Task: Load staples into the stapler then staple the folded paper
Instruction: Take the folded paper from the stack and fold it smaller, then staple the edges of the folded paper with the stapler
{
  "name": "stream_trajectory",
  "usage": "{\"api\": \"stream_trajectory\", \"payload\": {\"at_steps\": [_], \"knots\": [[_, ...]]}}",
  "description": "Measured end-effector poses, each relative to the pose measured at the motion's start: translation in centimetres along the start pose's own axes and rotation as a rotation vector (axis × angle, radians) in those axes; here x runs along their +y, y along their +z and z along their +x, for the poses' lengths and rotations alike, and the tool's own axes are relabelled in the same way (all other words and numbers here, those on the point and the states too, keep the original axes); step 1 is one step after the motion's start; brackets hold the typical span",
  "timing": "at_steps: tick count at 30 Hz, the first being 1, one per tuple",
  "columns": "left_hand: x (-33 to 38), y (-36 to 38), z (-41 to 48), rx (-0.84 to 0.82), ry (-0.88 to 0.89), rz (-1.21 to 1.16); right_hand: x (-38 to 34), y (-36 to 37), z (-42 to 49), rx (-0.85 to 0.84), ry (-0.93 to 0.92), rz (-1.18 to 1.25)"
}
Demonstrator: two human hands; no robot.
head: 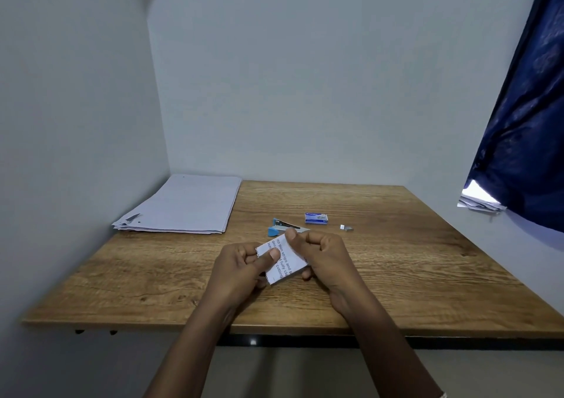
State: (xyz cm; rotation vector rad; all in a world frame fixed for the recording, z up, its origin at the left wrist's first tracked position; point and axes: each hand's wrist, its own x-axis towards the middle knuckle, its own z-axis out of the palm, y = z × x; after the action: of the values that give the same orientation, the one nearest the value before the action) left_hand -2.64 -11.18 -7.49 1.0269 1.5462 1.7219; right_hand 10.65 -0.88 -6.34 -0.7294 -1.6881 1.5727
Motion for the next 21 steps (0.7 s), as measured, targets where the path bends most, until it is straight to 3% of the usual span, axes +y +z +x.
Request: {"api": "stream_trajectory", "payload": {"at_steps": [4, 7, 10, 12, 16, 21], "knots": [[-0.3, -0.2, 0.6, 0.061, 0.002, 0.032, -0.1, -0.3, 1.6, 0.151, 0.014, -0.007], [-0.5, -0.8, 1.4, 0.113, 0.003, 0.086, -0.3, -1.3, 4.3, 0.336, -0.155, -0.362], [-0.6, -1.1, 2.5, 0.129, -0.021, 0.094, -1.0, -1.6, 6.7, 0.244, -0.246, -0.835], [-0.6, -1.1, 3.3, 0.134, -0.056, 0.061, -1.1, -1.2, 7.6, 0.085, -0.230, -0.981], [-1.1, -1.5, 5.1, 0.197, -0.101, 0.056, -0.6, 0.1, 8.1, -0.138, -0.237, -1.118], [-0.7, -2.0, 7.7, 0.196, -0.180, -0.060, -0.2, 0.3, 8.5, -0.081, -0.246, -1.069]]}}
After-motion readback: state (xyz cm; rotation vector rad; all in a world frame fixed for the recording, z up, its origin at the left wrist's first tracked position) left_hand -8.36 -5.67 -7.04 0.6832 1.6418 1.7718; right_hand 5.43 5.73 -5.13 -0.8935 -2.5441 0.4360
